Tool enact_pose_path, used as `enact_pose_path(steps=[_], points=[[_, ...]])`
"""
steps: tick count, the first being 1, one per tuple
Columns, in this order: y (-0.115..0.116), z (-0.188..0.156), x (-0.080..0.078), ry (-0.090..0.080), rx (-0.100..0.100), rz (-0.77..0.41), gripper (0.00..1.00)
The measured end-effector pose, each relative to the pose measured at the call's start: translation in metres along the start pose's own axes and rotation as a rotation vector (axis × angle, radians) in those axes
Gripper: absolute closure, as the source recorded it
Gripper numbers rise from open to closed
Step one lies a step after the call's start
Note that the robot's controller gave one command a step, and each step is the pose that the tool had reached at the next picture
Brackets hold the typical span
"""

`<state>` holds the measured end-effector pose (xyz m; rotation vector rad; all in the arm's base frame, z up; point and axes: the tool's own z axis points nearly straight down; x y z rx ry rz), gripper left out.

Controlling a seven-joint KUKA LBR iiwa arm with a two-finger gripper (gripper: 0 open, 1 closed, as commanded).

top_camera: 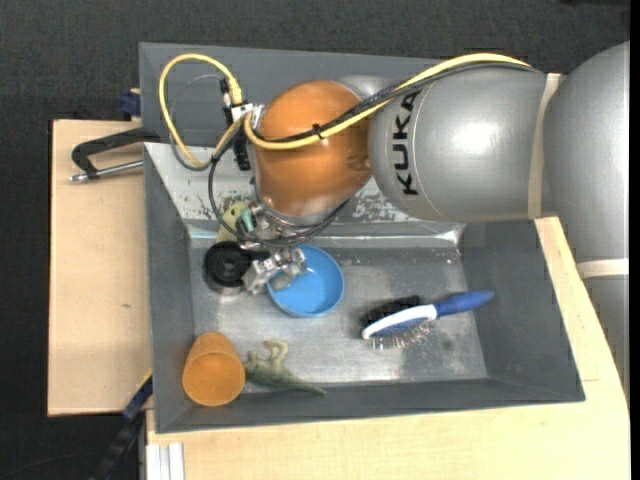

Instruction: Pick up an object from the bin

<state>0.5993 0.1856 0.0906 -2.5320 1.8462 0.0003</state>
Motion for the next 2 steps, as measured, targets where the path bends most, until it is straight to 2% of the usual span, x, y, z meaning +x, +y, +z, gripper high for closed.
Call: enact_pose_path(steps=[1,2], points=[[0.013,-0.093,-0.016,0.001,0.007,0.051,1.00],[0.011,-0.225,-0.033,0.001,0.009,-0.057,1.00]])
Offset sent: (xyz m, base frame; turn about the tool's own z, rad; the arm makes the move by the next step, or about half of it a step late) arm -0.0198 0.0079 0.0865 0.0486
